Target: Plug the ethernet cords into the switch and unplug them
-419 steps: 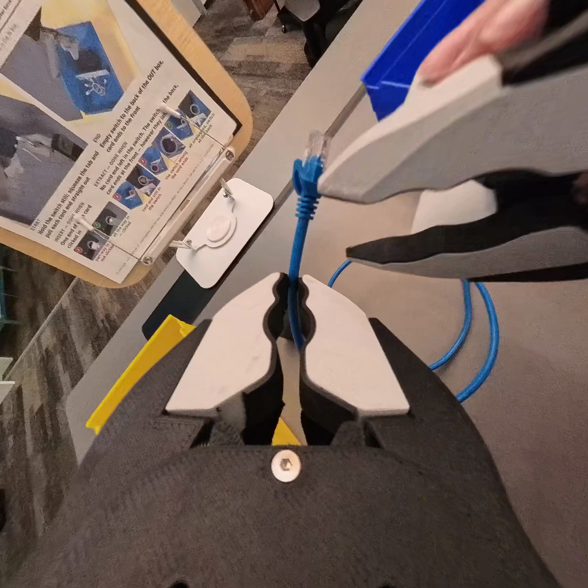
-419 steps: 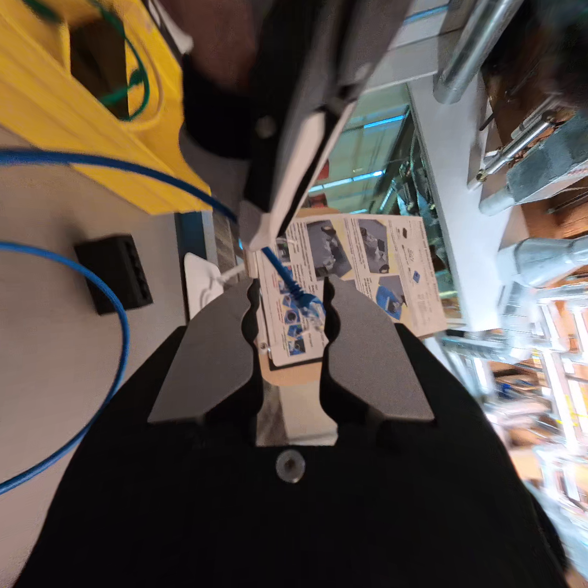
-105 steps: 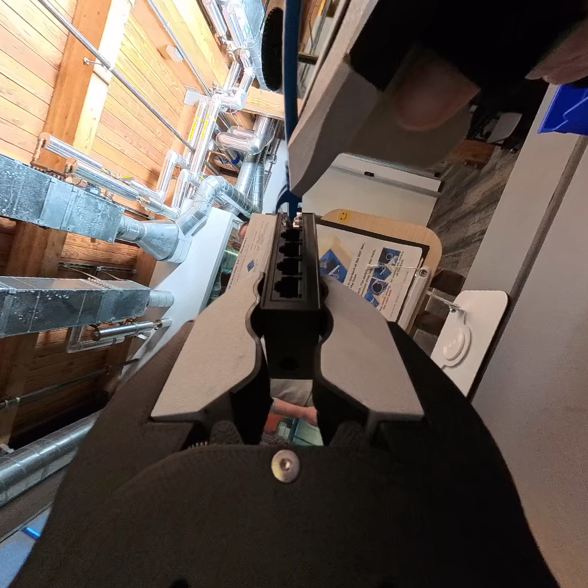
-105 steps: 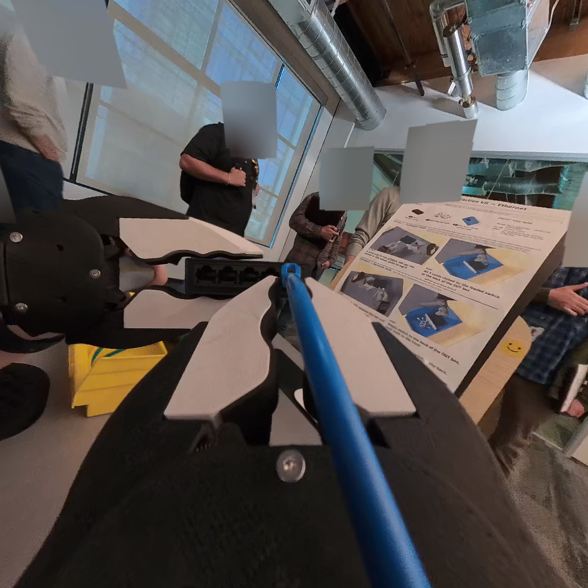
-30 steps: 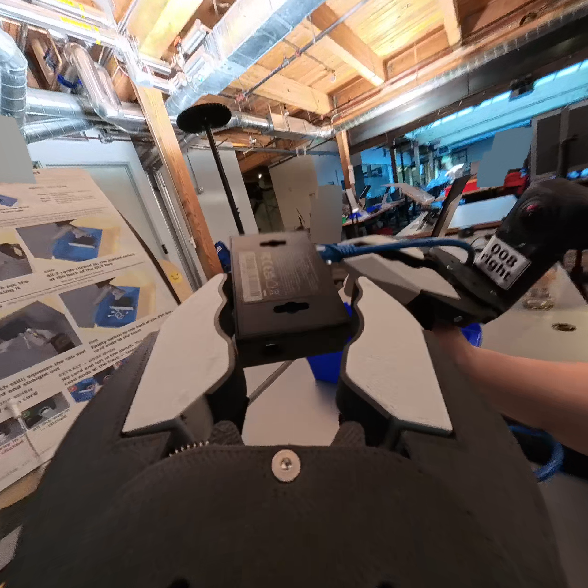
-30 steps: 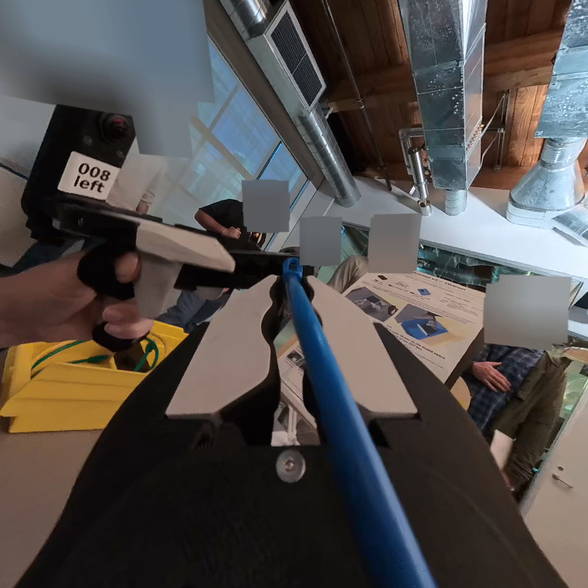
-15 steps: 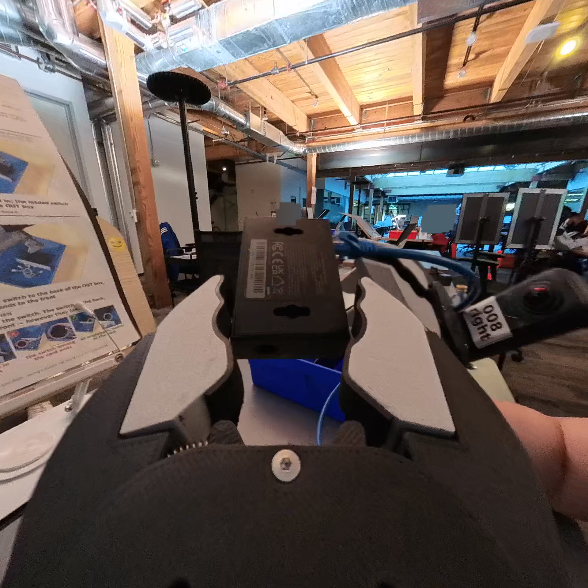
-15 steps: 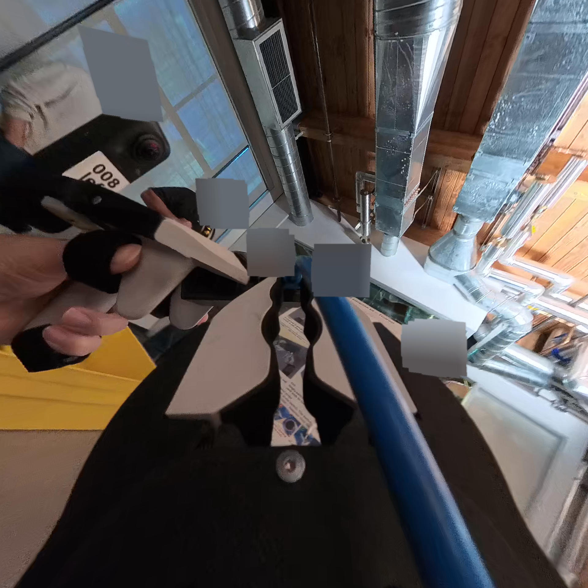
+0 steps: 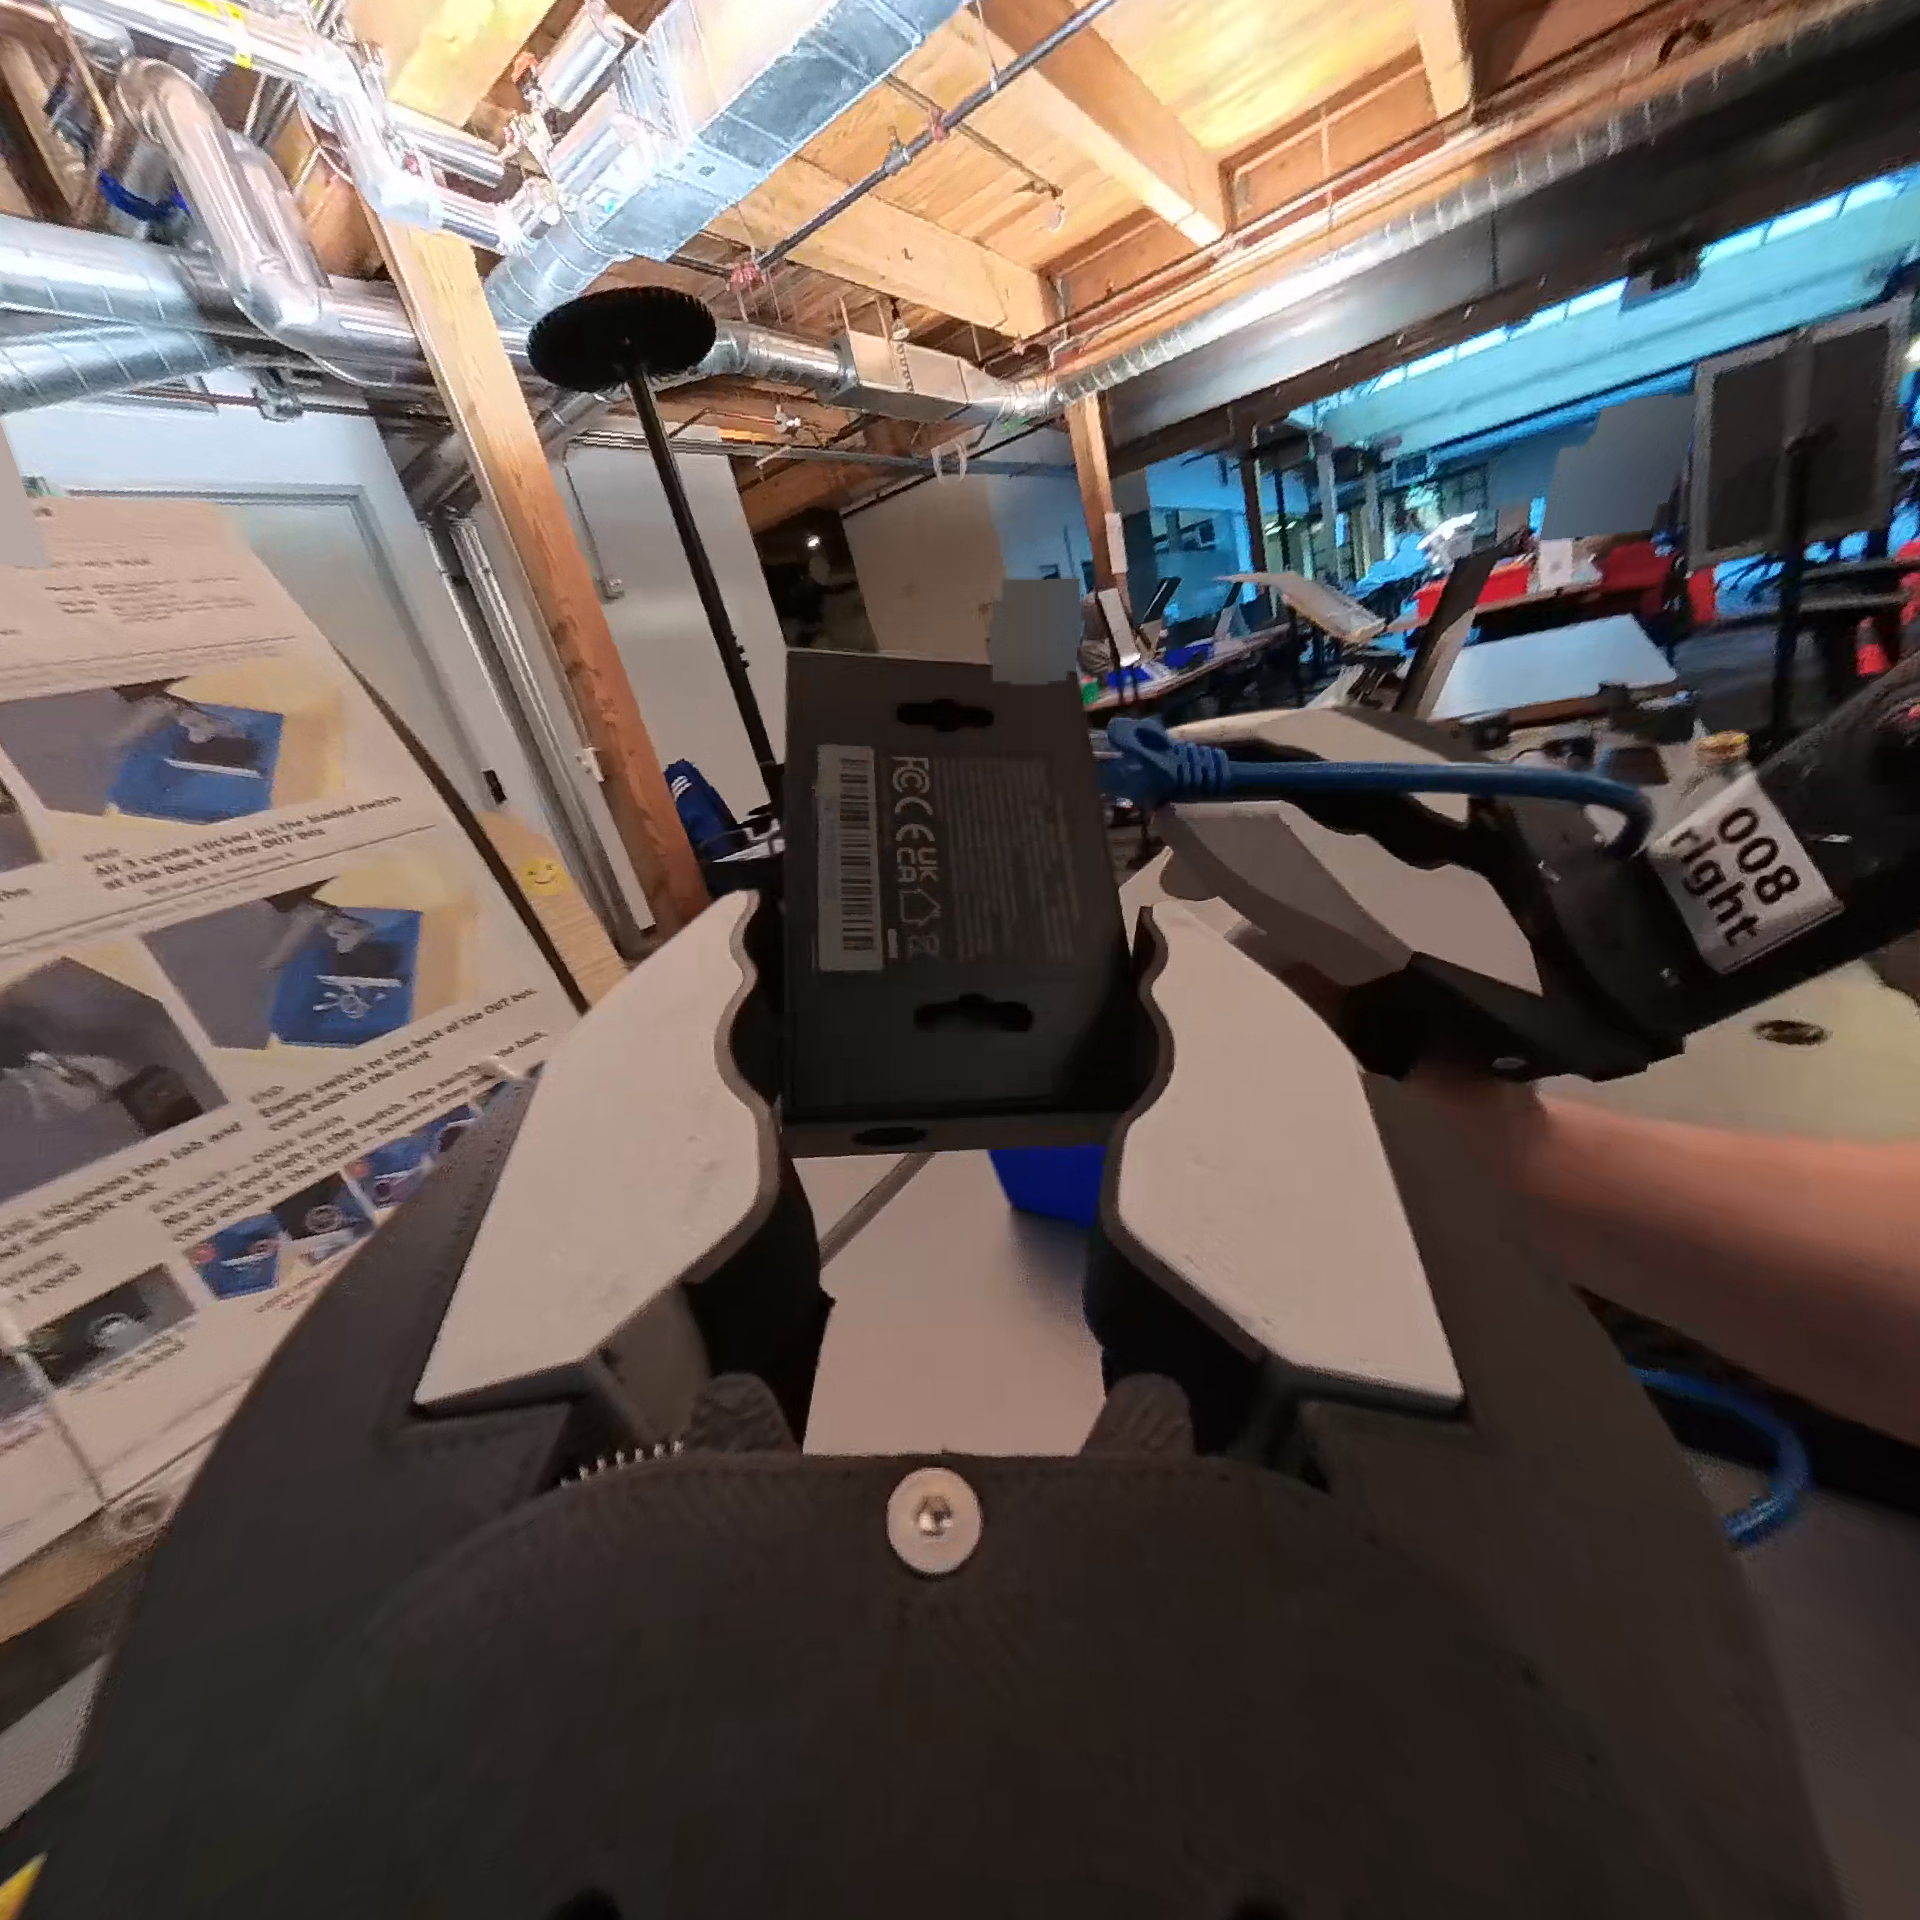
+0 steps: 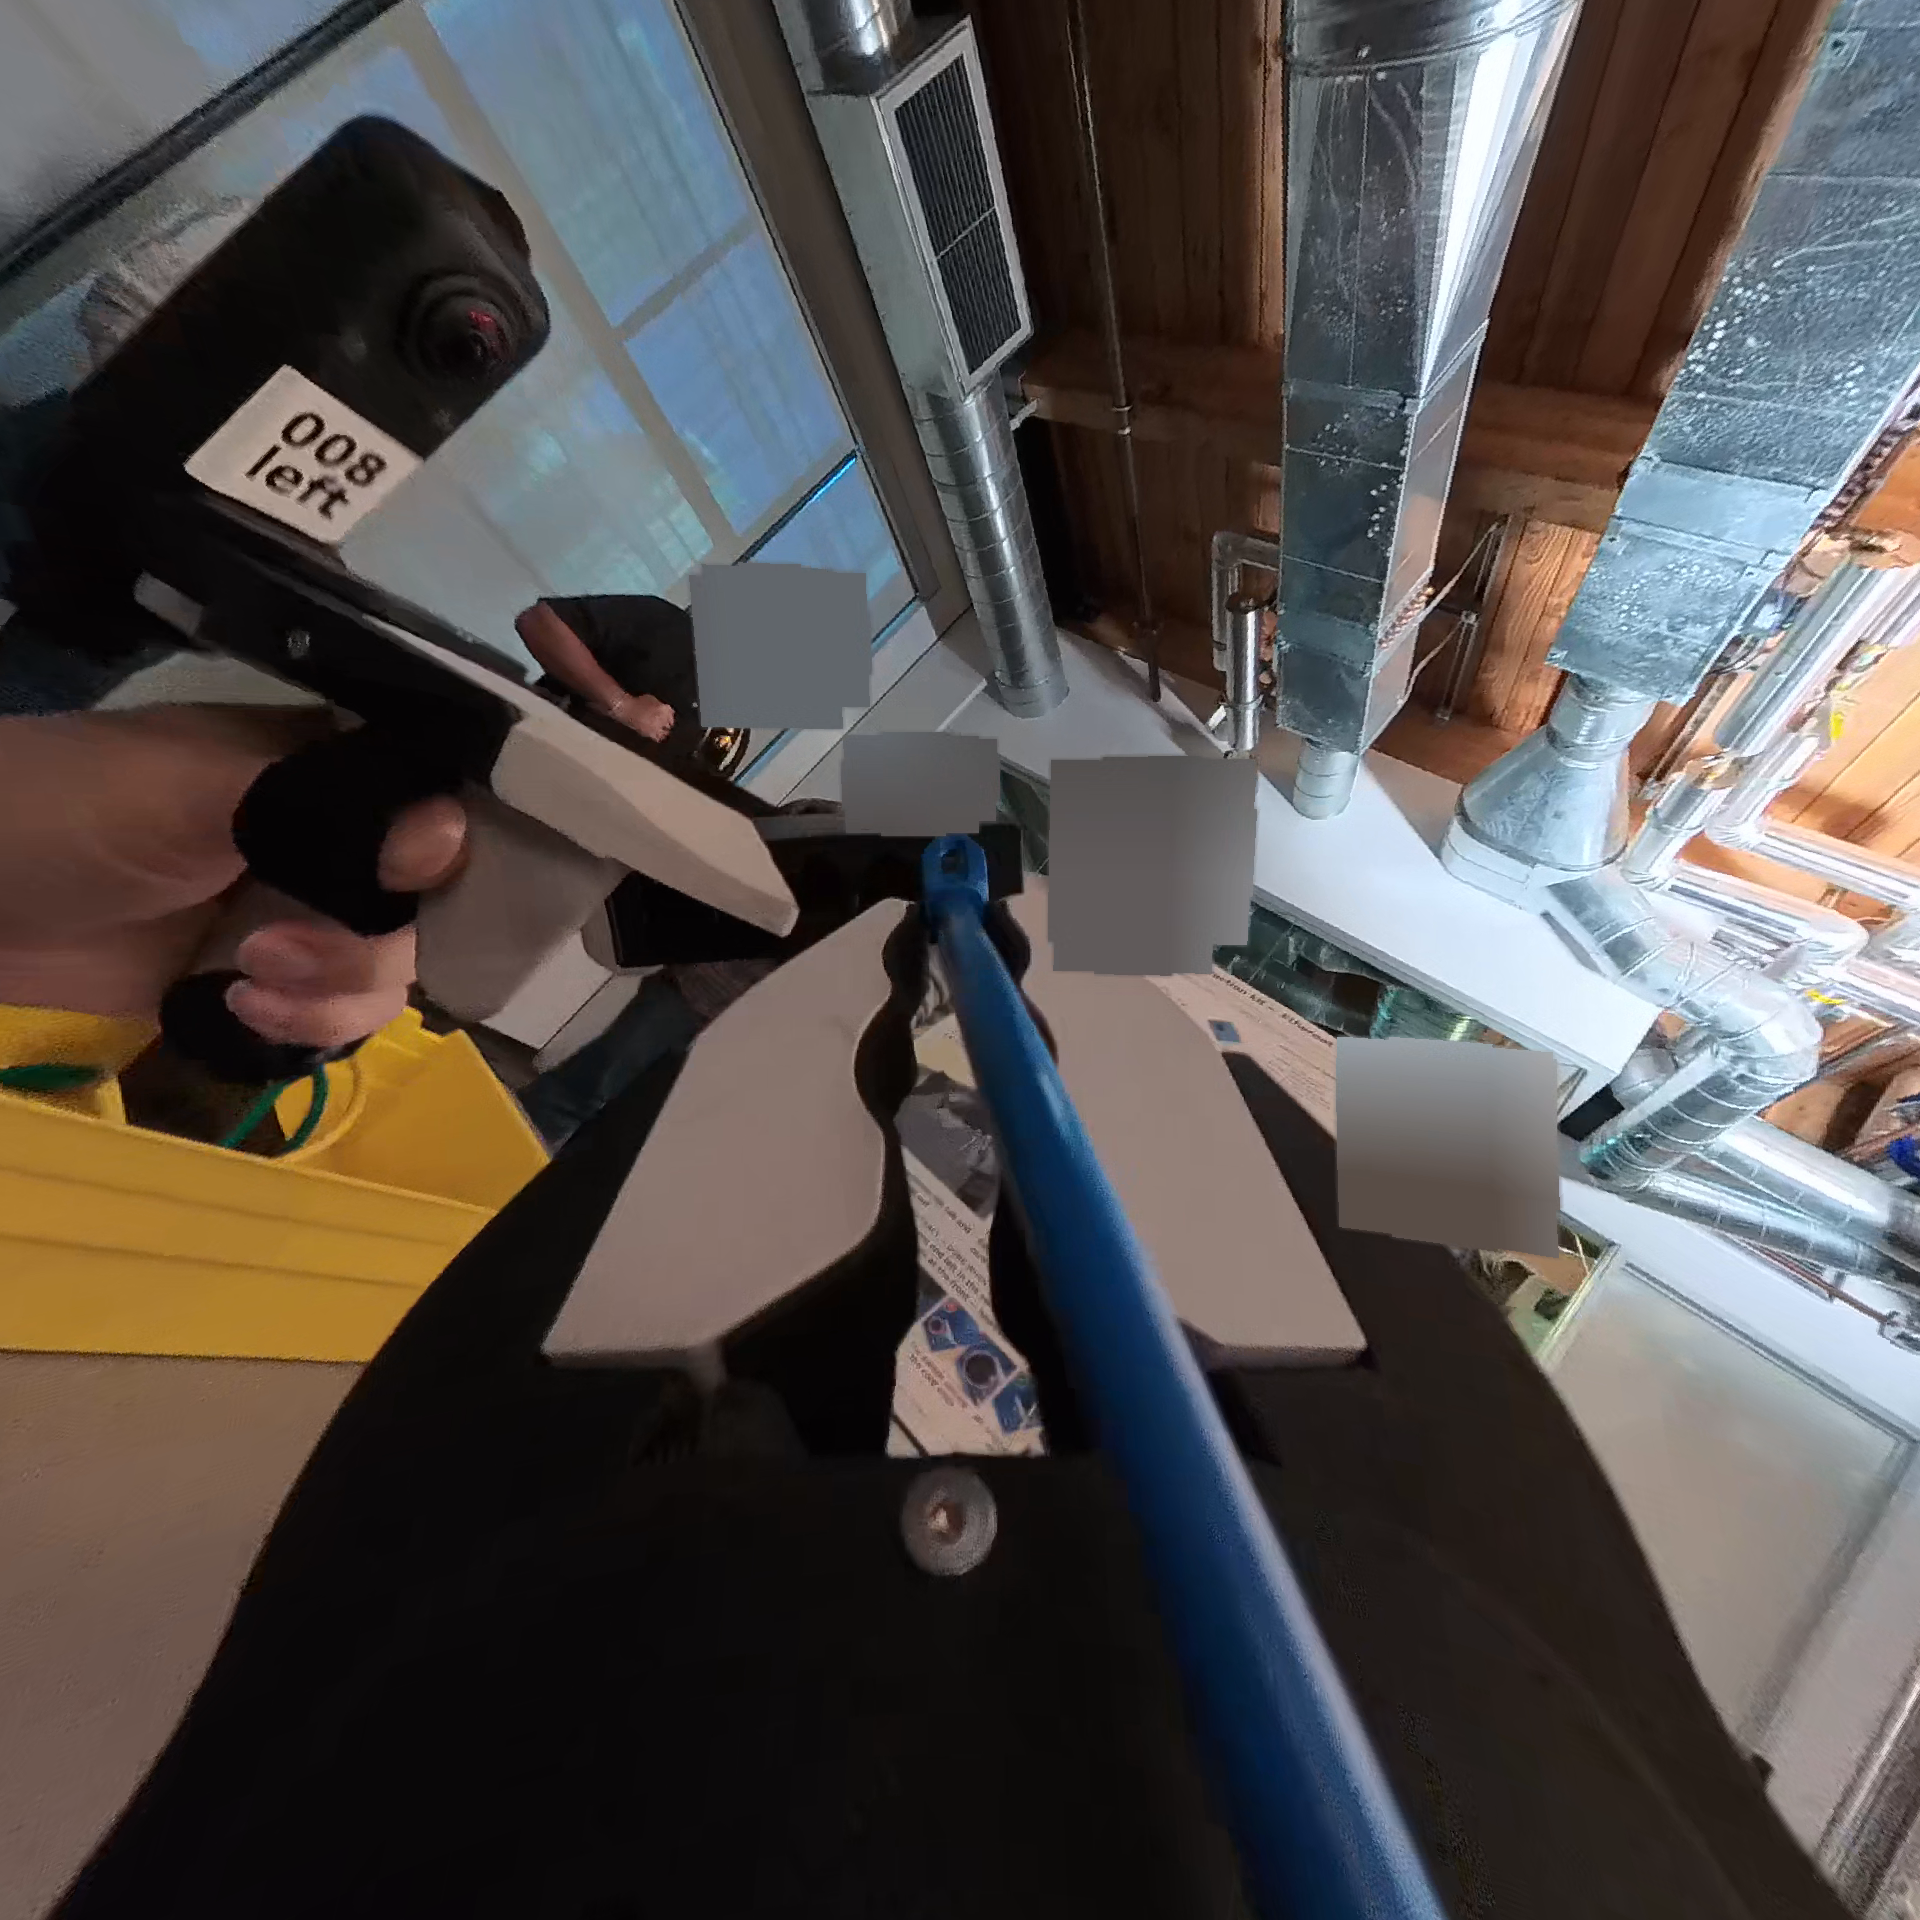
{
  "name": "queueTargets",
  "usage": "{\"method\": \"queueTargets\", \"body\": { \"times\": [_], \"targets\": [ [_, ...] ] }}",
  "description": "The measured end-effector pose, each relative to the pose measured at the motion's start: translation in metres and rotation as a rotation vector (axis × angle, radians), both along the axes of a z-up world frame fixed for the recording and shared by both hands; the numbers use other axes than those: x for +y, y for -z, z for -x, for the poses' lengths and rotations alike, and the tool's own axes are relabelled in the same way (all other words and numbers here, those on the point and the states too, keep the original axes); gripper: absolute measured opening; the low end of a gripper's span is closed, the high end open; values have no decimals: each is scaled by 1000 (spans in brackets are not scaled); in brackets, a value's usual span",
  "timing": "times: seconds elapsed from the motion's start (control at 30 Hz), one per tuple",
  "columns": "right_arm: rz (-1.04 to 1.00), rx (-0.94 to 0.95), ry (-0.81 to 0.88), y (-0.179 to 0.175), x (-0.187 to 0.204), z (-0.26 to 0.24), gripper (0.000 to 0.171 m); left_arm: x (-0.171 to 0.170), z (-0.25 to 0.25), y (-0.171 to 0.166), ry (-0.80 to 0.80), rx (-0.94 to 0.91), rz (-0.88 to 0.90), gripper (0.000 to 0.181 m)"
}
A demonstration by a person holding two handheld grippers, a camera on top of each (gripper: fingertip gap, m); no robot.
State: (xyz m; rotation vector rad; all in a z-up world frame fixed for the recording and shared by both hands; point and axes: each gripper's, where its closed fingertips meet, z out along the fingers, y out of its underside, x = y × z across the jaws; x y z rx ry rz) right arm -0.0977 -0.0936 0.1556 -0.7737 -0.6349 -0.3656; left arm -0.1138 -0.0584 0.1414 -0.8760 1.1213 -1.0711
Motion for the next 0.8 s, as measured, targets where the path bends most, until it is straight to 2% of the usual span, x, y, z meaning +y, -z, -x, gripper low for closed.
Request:
{"method": "queueTargets", "body": {
  "times": [0.2, 0.37, 0.43, 0.5, 0.53, 0.57, 0.67, 0.8],
  "targets": [
    [35, -1, -19, 5, 5, 2, 12, 4, 4, 1, -70, 53, -102, 64],
    [70, 1, -21, 8, 10, 1, 13, 8, 3, 6, -93, 88, -113, 64],
    [63, -3, -38, 7, 8, 3, 13, 9, -2, 16, -96, 159, -122, 64],
    [56, -92, -103, 7, -2, 33, 11, 2, -20, 39, -33, 242, -72, 63],
    [76, -199, -4, 14, 3, 43, 10, -6, -24, 33, 41, 157, -9, 62],
    [96, -257, 107, 17, 11, 40, 8, -1, -25, 28, 16, 96, 6, 62],
    [176, -208, 174, 15, 21, 19, 4, 10, -25, 28, -3, 61, 60, 61],
    [163, -146, 199, 10, 26, 5, 1, 20, -26, 32, -24, 100, 98, 61]
  ]
}}
